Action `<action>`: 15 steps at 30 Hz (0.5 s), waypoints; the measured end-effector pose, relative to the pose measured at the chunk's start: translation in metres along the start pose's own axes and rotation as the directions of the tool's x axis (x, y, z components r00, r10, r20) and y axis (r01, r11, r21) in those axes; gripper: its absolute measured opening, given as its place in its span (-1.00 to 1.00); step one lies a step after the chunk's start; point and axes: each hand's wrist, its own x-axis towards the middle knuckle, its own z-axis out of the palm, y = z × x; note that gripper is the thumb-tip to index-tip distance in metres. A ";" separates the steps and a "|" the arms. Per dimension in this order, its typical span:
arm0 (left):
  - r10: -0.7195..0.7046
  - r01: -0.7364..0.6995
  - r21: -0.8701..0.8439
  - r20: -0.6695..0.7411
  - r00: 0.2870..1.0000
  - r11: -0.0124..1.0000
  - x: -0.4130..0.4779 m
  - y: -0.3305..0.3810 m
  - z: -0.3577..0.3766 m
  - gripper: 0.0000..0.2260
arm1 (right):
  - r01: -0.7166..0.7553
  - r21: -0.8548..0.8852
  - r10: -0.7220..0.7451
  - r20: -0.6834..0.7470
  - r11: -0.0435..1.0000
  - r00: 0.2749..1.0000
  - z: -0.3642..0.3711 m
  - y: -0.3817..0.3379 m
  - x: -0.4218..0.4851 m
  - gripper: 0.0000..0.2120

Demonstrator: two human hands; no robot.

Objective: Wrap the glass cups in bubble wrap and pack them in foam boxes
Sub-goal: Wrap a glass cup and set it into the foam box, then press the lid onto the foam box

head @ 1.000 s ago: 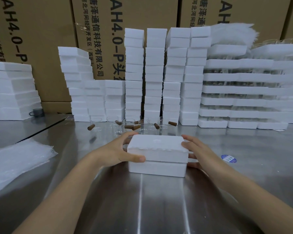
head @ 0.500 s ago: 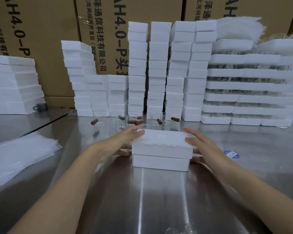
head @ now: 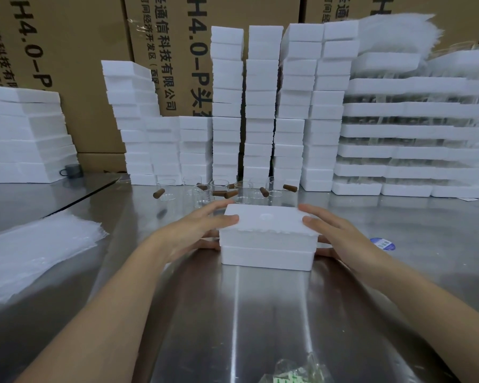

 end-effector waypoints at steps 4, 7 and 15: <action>-0.007 0.007 0.031 -0.019 1.000 1.000 0.002 0.001 0.003 -0.52 | 0.002 0.022 -0.002 -0.004 1.000 1.000 0.001 0.002 0.001 -0.60; -0.032 0.034 0.015 -0.077 0.996 0.999 0.001 0.005 0.003 -0.49 | 0.004 0.058 -0.002 -0.035 0.998 0.999 0.000 0.002 0.002 -0.66; -0.165 0.194 0.095 -0.253 0.953 0.976 -0.001 0.005 0.012 -0.57 | -0.128 0.131 0.129 0.000 0.983 0.992 -0.004 0.005 0.000 -0.57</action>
